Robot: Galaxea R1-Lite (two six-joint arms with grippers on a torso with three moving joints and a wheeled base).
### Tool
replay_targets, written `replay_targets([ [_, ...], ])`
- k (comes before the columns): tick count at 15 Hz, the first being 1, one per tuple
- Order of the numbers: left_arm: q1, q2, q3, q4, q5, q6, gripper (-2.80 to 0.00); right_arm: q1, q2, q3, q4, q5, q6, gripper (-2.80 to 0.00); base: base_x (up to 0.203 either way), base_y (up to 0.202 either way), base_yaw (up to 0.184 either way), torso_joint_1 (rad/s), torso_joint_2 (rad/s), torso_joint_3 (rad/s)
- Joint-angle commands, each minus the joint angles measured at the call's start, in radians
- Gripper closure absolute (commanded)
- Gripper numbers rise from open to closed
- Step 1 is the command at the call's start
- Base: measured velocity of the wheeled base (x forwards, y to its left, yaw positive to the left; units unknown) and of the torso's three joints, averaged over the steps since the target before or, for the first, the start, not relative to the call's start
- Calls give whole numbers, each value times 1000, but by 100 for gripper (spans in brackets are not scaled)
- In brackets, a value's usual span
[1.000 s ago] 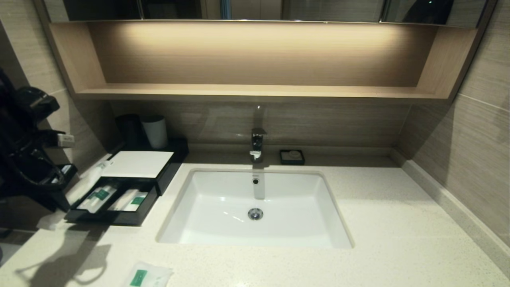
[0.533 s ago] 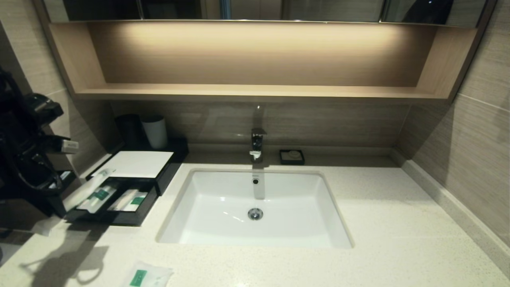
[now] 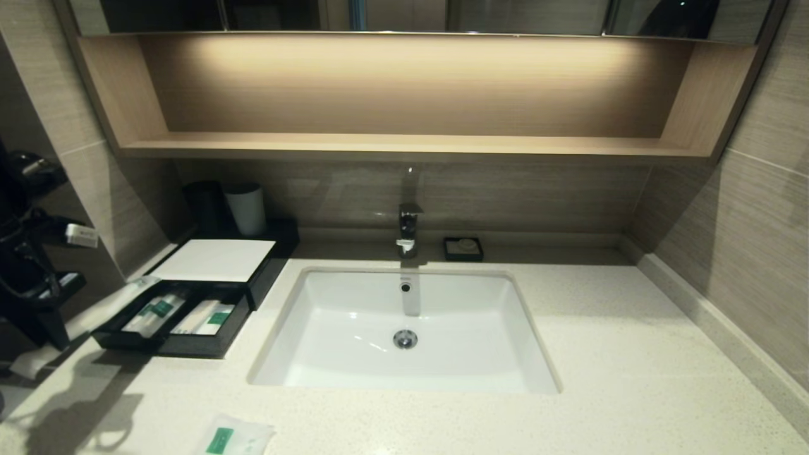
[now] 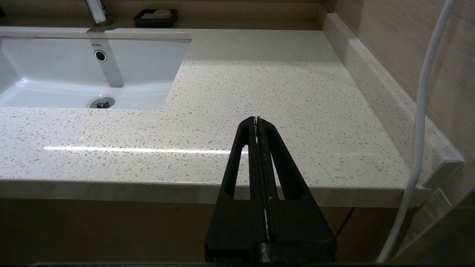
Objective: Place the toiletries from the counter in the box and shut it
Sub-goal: Place the bathroom toiletry into the drawer
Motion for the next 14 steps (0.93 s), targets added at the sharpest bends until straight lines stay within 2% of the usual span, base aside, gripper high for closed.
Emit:
replay_targets([
  [1, 6, 16, -3, 19, 1, 10, 0, 0, -2, 1, 0, 0, -1, 0, 0, 0, 0, 0, 0, 0],
  [4, 6, 34, -4, 22, 2, 30, 0, 0, -2, 2, 0, 0, 0, 0, 0, 0, 0, 0, 0, 0],
  [14, 4, 128, -7, -22, 1, 27, 0, 0, -2, 0, 0, 0, 0, 0, 0, 0, 0, 0, 0, 0],
])
